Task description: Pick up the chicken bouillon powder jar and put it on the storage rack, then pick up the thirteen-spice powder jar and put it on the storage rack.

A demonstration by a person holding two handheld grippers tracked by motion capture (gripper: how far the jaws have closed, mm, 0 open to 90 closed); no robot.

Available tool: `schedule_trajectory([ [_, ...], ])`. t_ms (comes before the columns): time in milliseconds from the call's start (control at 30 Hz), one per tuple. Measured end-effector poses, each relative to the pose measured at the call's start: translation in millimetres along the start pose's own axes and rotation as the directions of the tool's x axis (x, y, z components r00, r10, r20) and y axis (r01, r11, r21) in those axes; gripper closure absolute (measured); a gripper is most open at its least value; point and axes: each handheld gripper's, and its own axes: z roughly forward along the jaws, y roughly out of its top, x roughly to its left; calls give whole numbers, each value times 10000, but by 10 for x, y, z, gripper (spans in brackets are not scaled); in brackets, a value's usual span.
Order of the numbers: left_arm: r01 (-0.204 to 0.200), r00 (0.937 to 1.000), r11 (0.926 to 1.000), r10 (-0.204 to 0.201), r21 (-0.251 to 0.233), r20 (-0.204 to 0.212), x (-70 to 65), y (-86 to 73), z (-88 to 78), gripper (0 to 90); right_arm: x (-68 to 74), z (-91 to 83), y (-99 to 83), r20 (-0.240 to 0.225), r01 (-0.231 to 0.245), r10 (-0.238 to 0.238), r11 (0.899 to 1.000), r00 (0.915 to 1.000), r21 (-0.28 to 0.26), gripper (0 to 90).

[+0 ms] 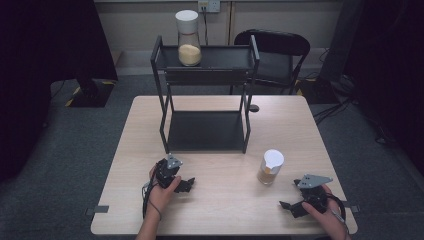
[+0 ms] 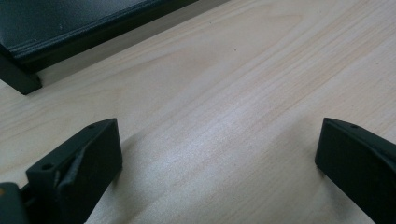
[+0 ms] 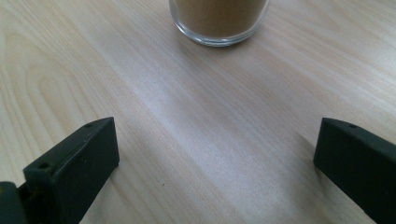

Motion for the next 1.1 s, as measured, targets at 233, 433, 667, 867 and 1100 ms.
schedule_trajectory([
  [233, 60, 10000, 10000, -60, -49, -35, -11, -10, 2, 0, -1, 0, 2, -5, 3, -3, 10000, 10000, 8, 0],
  [433, 85, 10000, 9999, -85, -56, -37, -13, -11, 2, 0, -2, 0, 2, -4, 8, -8, 10000, 10000, 8, 0],
  [667, 89, 10000, 9999, -90, -63, -41, -14, -13, 3, 0, -3, 3, 12, 1, -4, 4, 10000, 10000, 28, 0],
  [867, 96, 9999, 9999, -97, -68, -40, -15, -14, 3, 0, -7, 11, 109, 115, 30, -33, 9996, 9999, 288, 16],
  [1100, 95, 9999, 9999, -95, -69, -40, -15, -14, 3, 0, -51, 21, 233, 39, -163, 163, 9997, 9999, -177, 12],
])
